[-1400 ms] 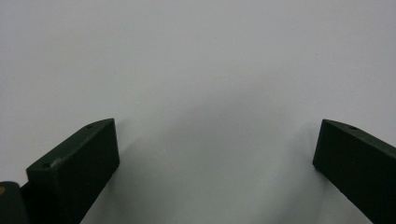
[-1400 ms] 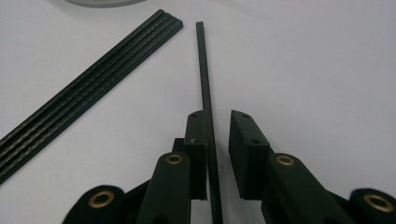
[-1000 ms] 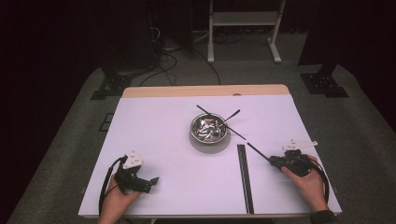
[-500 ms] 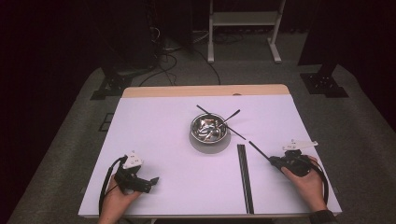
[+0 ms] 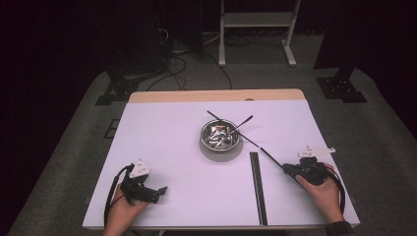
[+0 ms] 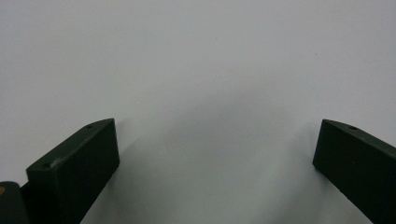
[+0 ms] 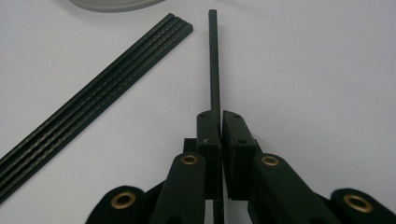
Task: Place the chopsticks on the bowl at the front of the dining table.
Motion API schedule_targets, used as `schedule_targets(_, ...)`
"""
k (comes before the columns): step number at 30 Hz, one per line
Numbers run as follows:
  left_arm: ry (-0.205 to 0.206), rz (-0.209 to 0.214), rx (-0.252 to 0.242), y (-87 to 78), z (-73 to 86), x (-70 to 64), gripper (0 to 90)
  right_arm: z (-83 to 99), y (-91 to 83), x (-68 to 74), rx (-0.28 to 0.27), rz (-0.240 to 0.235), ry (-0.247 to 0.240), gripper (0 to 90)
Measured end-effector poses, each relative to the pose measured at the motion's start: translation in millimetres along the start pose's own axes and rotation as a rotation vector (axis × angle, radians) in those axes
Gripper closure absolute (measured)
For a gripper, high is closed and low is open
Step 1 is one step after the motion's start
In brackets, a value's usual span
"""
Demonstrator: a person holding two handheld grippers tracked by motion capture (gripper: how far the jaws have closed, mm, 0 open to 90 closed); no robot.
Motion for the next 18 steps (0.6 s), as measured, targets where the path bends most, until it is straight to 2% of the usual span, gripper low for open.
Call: schedule_targets(18,0.000,0.000,0.000,0.0,0.0,0.0,0.0,-12.3,3.7,13.9,-0.017,-0.027,-0.032,85.4)
Point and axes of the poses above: each handheld gripper's, and its own axes: y roughly forward along the jaws, z roughly out of its underside, x roughly to its left, the point moved 7 cm from there along y, roughly forward along the jaws, and after that the axes turned 14 degrees about z, right-handed, at the moved point
